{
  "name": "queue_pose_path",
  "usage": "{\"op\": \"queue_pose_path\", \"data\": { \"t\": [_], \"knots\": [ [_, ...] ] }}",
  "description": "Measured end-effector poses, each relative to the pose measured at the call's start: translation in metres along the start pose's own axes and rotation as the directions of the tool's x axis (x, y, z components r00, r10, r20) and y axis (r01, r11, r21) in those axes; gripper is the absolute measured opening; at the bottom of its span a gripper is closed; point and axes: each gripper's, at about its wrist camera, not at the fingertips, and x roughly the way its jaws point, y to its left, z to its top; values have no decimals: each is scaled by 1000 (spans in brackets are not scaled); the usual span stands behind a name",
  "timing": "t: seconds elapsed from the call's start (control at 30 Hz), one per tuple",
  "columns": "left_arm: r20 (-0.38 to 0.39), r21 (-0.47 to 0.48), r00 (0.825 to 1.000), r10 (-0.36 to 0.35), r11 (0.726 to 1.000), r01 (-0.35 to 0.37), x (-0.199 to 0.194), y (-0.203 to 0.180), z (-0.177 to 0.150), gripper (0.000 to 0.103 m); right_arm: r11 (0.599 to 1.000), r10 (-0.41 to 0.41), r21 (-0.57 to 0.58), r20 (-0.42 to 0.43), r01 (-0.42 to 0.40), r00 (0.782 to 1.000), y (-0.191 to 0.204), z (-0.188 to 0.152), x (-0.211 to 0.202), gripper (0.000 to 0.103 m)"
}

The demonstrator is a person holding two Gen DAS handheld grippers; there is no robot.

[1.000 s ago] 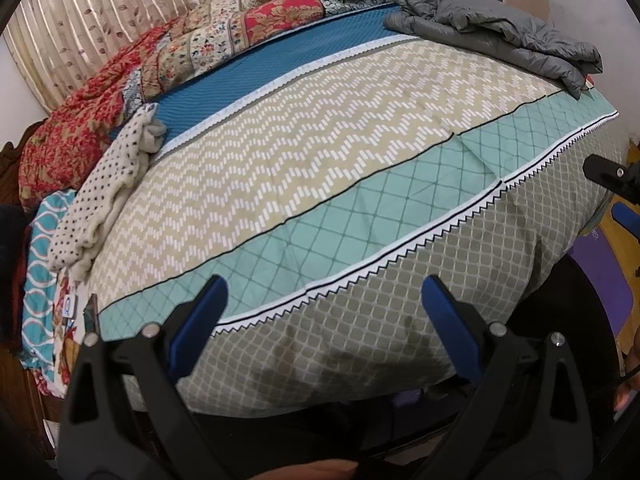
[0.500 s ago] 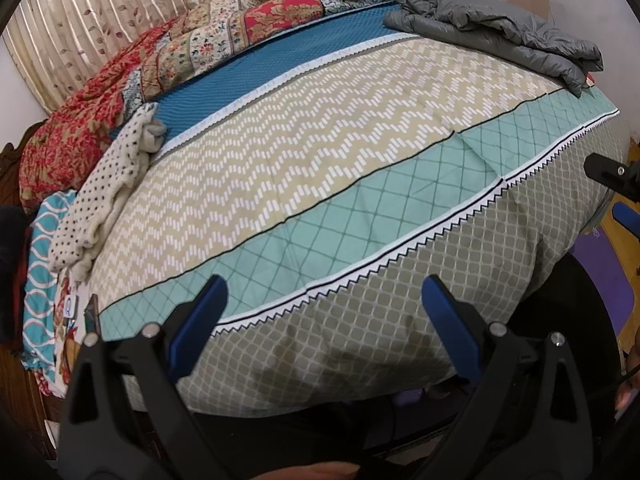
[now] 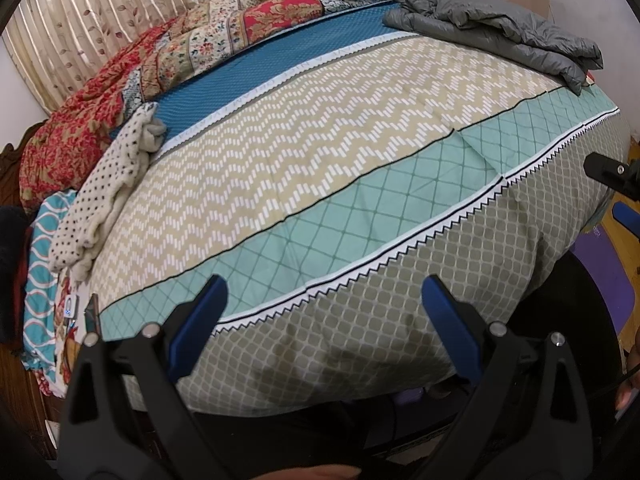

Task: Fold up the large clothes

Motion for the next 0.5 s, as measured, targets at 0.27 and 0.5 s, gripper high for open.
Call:
{"op": "queue_pose_path", "data": {
  "t": [0.27, 0.5],
  "knots": [
    [-1, 1, 1000, 0, 1000, 0, 0, 0, 0, 94, 1000, 0, 1, 0, 0, 1000, -1, 0, 0, 35],
    [-3, 1, 1000, -1, 1000, 1, 1, 1, -2, 94, 1000, 1, 0, -2, -1, 1000, -1, 1, 1, 35]
  ]
}}
